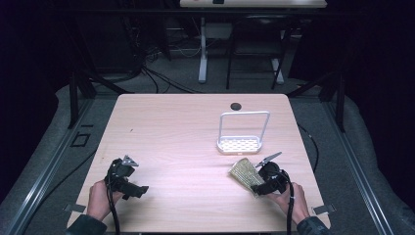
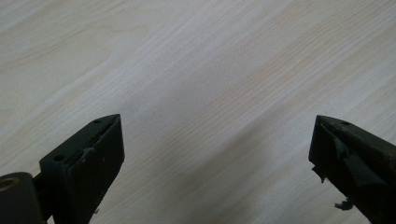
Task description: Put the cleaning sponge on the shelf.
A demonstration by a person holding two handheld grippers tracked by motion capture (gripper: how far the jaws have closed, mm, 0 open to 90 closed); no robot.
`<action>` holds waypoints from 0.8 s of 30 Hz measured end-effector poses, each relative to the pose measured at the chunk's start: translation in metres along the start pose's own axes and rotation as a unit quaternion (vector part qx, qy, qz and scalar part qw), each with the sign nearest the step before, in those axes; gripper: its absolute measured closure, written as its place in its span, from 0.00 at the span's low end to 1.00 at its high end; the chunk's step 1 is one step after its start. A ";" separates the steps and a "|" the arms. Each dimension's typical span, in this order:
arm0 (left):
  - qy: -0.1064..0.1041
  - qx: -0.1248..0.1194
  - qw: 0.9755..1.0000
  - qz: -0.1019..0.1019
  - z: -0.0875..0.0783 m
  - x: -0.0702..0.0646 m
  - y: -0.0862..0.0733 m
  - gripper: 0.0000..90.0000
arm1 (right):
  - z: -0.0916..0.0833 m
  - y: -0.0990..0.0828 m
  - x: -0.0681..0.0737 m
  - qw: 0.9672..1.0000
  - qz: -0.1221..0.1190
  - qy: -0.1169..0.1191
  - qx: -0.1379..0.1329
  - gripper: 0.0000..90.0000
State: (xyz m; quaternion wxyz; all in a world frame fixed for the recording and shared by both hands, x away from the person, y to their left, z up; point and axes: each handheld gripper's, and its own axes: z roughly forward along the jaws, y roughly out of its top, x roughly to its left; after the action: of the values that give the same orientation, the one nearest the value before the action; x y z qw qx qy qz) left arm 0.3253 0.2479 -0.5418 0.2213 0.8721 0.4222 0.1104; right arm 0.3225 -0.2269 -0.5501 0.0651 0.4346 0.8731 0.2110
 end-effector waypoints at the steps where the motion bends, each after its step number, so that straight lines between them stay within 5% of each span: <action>1: 0.000 0.000 1.000 0.000 0.000 0.000 0.000 0.04 | 0.000 0.000 0.000 1.000 0.000 0.000 0.000 0.52; 24: 0.000 -0.003 1.000 -0.006 -0.001 0.002 -0.001 0.04 | -0.024 0.003 -0.001 0.998 -0.011 -0.044 -0.043 0.55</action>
State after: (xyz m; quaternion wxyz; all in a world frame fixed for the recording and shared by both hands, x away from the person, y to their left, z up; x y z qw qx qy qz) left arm 0.3255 0.2500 -0.5413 0.2243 0.8690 0.4270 0.1106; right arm 0.3183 -0.2341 -0.5271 0.1244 0.4308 0.8643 0.2281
